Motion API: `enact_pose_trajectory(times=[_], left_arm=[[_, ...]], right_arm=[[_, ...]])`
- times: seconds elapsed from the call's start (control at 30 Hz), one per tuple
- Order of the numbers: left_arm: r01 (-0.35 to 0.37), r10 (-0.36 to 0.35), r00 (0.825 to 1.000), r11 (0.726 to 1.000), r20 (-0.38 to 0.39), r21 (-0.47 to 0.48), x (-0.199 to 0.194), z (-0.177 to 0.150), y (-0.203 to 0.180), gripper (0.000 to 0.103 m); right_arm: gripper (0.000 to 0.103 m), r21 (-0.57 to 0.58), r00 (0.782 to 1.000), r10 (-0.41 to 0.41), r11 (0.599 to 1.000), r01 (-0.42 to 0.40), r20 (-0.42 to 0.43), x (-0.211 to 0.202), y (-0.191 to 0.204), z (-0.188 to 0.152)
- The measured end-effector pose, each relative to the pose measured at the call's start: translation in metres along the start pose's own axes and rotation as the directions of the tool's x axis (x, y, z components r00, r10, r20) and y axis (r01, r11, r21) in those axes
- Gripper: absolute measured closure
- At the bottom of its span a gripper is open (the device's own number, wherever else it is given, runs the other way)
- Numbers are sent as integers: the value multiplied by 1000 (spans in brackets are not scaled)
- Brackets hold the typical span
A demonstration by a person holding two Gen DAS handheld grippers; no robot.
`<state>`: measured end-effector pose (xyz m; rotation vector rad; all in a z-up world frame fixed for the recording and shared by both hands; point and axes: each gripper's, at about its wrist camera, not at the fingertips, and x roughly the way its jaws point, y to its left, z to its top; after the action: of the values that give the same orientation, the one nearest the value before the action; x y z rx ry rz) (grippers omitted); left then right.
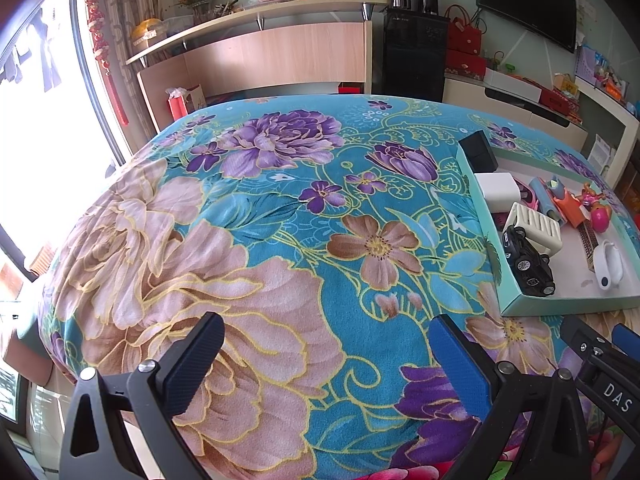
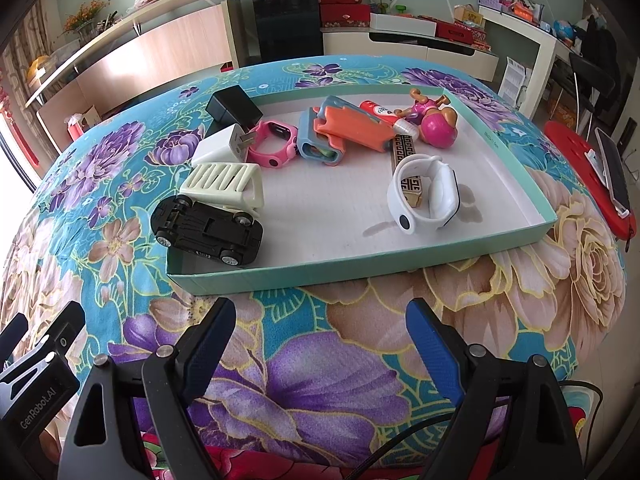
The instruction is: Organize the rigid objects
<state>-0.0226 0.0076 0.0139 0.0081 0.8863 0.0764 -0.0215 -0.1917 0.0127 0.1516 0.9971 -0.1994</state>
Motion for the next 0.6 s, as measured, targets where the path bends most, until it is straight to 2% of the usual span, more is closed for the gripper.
enact_pose_trajectory(times=[0.6], left_arm=[[-11,11,1000,1000,7,-3,-1,0,1,0]], right_arm=[[15,-1,1000,0,1000,0,-2,0,0,0]])
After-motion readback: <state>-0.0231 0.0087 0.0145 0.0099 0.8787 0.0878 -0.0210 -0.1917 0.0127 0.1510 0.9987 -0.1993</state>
